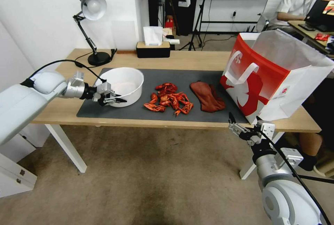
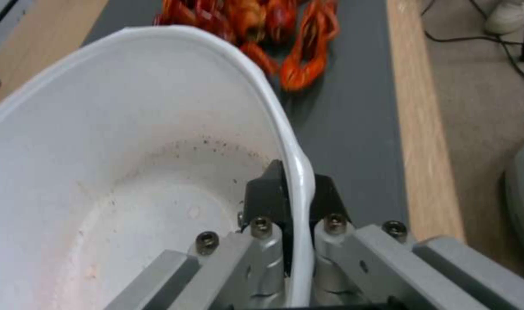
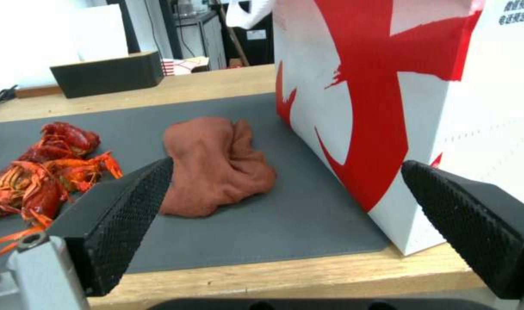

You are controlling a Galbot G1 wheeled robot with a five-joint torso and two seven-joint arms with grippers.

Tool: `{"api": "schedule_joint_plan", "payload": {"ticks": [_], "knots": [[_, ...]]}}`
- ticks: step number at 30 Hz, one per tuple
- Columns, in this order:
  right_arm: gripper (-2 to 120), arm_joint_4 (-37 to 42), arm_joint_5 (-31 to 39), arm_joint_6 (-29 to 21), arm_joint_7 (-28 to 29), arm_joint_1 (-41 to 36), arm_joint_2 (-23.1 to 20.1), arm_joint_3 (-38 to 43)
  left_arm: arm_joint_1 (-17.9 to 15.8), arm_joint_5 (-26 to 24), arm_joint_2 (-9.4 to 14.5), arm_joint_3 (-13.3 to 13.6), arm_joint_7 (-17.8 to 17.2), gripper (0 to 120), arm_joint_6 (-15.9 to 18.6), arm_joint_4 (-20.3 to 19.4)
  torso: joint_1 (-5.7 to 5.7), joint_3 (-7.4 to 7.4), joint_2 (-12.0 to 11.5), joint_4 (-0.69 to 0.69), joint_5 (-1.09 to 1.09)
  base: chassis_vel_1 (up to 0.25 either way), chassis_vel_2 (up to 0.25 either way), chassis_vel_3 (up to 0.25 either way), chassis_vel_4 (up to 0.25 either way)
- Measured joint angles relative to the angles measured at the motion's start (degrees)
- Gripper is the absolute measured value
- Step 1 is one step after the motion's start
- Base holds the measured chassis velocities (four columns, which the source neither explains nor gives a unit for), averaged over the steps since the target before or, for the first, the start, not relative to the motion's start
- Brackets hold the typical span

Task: Sweep shrimp from table into container with towel, then put container into takeout bag.

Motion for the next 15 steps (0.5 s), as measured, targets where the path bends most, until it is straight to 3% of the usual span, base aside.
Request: {"api": "schedule_joint_plan", "payload": {"ticks": [1, 2, 4, 5, 6, 7, 9, 10, 12, 13, 15], "knots": [[100, -0.1, 0.0, 0.0, 0.0, 0.1, 0.0, 0.0, 0.5, 0.0, 1.1, -1.4, 0.6, 0, 0.1, -3.6, 0.00, 0.00, 0.0, 0.00, 0.01, 0.000, 0.000, 0.000, 0.000], [100, -0.1, 0.0, 0.0, 0.0, 0.1, 0.0, 0.0, 0.5, 0.0, 1.1, -1.4, 0.6, 0, 0.1, -3.6, 0.00, 0.00, 0.0, 0.00, 0.01, 0.000, 0.000, 0.000, 0.000], [100, -0.2, 0.0, 0.0, 0.0, 0.3, 0.1, -0.1, 1.3, -0.4, 2.6, -3.0, 1.1, 0, 0.4, -8.1, 0.00, 0.00, 0.0, 0.01, 0.01, 0.000, 0.000, 0.000, 0.000], [100, -0.2, 0.0, 0.0, 0.0, 0.3, 0.1, -0.1, 1.3, -0.4, 2.6, -3.0, 1.1, 0, 0.4, -8.1, 0.00, 0.00, 0.0, 0.01, 0.01, 0.000, 0.000, 0.000, 0.000], [100, -0.3, 0.0, 0.0, 0.0, 0.4, 0.1, -0.1, 2.4, -1.0, 3.6, -4.8, 1.6, 0, 0.7, -11.6, 0.00, 0.00, 0.0, 0.01, 0.01, 0.000, 0.000, 0.000, 0.000], [100, -0.3, 0.0, 0.0, 0.0, 0.4, 0.1, -0.1, 2.4, -1.0, 3.6, -4.8, 1.6, 0, 0.7, -11.6, 0.00, 0.00, 0.0, 0.01, 0.01, 0.000, 0.000, 0.000, 0.000], [100, -0.3, 0.0, 0.0, 0.0, 0.5, 0.0, -0.1, 5.0, -1.5, 5.3, -8.6, 2.4, 0, 1.6, -17.4, 0.00, -0.01, 0.0, 0.01, 0.02, 0.000, 0.000, 0.000, 0.000], [100, -0.3, 0.0, 0.0, 0.0, 0.5, 0.0, -0.1, 5.0, -1.5, 5.3, -8.6, 2.4, 0, 1.6, -17.4, 0.00, -0.01, 0.0, 0.01, 0.02, 0.000, 0.000, 0.000, 0.000], [100, -0.3, 0.0, 0.0, 0.0, 0.6, -0.2, -0.1, 8.6, -1.7, 7.5, -11.5, 3.2, 0, 1.7, -24.3, -0.01, 0.00, 0.0, 0.00, 0.02, 0.000, 0.000, 0.000, 0.000], [100, -0.3, 0.0, 0.0, 0.0, 0.6, -0.2, -0.1, 8.6, -1.7, 7.5, -11.5, 3.2, 0, 1.7, -24.3, -0.01, 0.00, 0.0, 0.00, 0.02, 0.000, 0.000, 0.000, 0.000], [100, -0.3, 0.0, 0.0, 0.0, 0.6, -0.2, -0.1, 12.7, -1.5, 8.8, -14.5, 4.0, 0, 1.7, -30.1, -0.01, -0.01, 0.0, 0.02, 0.02, 0.000, 0.000, 0.000, 0.000]]}}
